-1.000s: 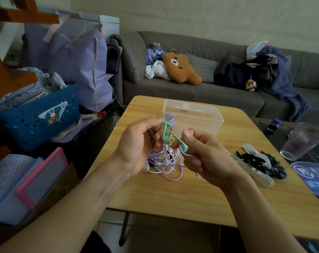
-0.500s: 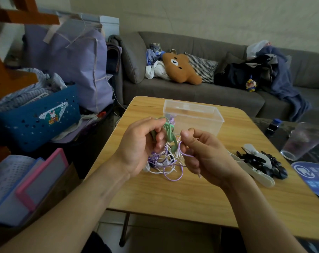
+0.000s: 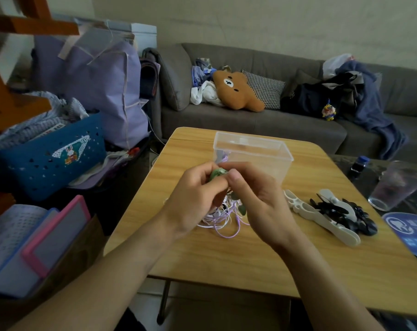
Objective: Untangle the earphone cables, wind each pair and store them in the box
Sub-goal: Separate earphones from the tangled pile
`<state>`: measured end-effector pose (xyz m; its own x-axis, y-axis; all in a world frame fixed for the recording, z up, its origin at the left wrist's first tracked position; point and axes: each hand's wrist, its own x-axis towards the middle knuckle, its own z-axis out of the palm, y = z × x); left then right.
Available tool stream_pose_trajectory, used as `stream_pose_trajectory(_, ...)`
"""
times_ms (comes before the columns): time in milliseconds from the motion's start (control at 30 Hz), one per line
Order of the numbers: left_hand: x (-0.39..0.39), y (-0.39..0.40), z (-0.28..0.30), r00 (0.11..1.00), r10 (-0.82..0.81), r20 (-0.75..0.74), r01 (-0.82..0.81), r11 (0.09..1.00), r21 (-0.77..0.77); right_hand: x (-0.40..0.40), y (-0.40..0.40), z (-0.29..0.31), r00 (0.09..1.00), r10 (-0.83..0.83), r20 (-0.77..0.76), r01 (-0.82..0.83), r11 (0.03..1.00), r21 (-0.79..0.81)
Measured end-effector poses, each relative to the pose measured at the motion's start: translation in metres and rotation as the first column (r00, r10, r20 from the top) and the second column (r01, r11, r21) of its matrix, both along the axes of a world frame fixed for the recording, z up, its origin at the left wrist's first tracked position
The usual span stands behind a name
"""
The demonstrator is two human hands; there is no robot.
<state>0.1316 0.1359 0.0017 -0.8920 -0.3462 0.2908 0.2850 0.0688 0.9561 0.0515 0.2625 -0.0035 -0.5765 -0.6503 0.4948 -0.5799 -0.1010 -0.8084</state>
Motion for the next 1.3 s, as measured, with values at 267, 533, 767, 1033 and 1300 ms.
stream_pose_trajectory(267, -0.004, 0.0, 0.004, 0.996, -0.079, -0.035, 0.086, 0.96, 0.266, -0.01, 0.008, 0.005, 0.992, -0.104, -0.077, 0.107, 0.994, 0.037)
stream_pose_trajectory(533, -0.012, -0.003, -0.002, 0.998, 0.056, -0.031, -0.048, 0.973, 0.224, 0.003, 0.001, 0.003, 0.951, -0.262, -0.167, 0.274, 0.96, 0.053)
stream_pose_trajectory(767, -0.01, -0.006, -0.001, 0.988, 0.151, 0.018, -0.152, 0.981, 0.12, 0.009, -0.004, 0.001, 0.952, -0.272, -0.141, 0.279, 0.96, 0.029)
stream_pose_trajectory(1033, -0.002, -0.003, 0.008, 0.976, 0.057, 0.209, -0.069, 0.996, 0.052, 0.008, -0.003, 0.004, 0.951, -0.304, -0.058, 0.292, 0.943, -0.157)
stream_pose_trajectory(1300, -0.001, -0.004, 0.015, 0.988, -0.042, 0.15, -0.032, 0.888, 0.459, 0.016, -0.018, -0.006, 0.961, -0.256, 0.109, 0.27, 0.952, -0.146)
